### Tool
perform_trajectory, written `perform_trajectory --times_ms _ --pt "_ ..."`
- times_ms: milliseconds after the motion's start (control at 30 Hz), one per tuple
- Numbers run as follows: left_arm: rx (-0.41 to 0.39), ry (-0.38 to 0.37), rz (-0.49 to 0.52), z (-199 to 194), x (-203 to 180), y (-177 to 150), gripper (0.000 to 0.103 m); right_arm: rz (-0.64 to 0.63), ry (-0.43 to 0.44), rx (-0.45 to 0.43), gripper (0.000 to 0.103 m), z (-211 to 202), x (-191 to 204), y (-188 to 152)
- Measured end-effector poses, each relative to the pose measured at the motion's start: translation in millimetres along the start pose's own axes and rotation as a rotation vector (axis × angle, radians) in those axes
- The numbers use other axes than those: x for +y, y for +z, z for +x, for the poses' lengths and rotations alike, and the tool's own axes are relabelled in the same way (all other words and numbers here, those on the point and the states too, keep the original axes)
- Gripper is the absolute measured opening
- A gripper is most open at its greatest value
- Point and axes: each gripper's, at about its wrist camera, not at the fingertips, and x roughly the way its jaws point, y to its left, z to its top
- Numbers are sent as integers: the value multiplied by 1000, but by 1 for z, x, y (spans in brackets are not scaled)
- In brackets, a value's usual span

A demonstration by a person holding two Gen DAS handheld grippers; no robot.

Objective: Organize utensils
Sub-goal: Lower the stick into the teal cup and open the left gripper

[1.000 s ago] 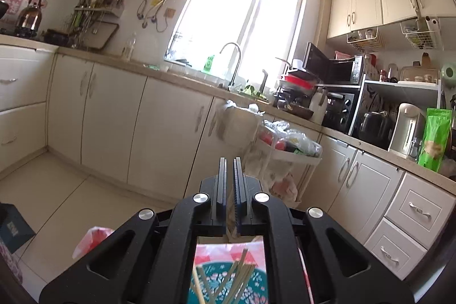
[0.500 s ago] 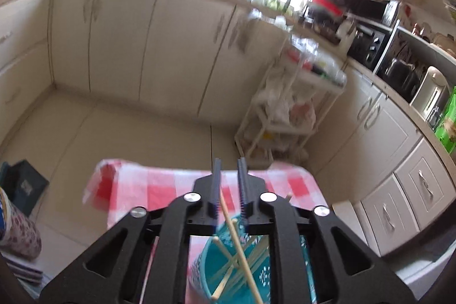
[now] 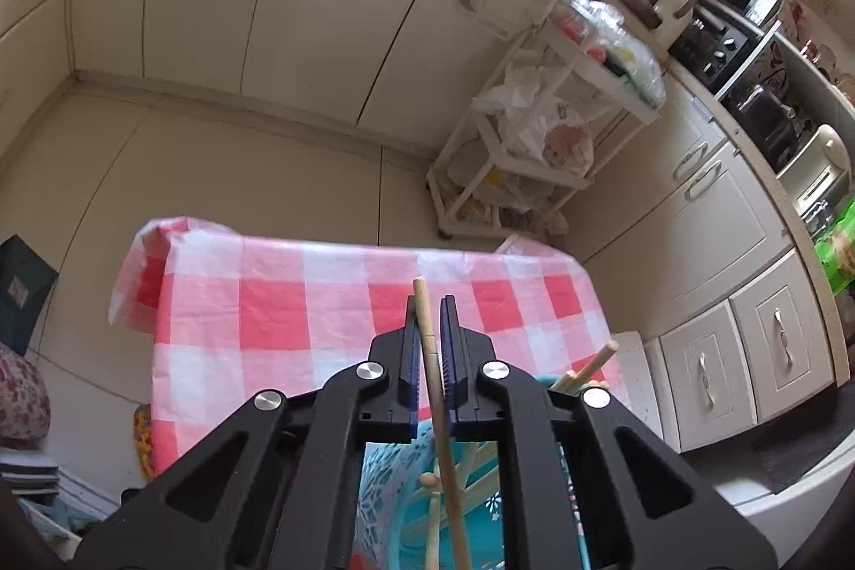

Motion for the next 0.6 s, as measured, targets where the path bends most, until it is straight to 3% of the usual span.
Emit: perform_trajectory --times_ms 167,233,333,433,533,600 --pt "-206 -52 37 -45 -20 4 4 2 30 -41 6 -7 7 9" --pt "-323 -83 60 -64 -31 6 4 -11 45 -53 6 -7 13 13" --pt "-443 -141 39 -82 -37 7 4 -20 57 -58 6 -5 18 18" --pt "-539 -152 22 -94 -42 9 4 -17 63 -59 6 -2 19 20" --pt "-584 -111 31 -91 -45 9 4 -20 73 -80 6 -2 22 29" --pt "-563 -86 41 -83 -48 9 4 -35 83 -104 6 -3 28 37"
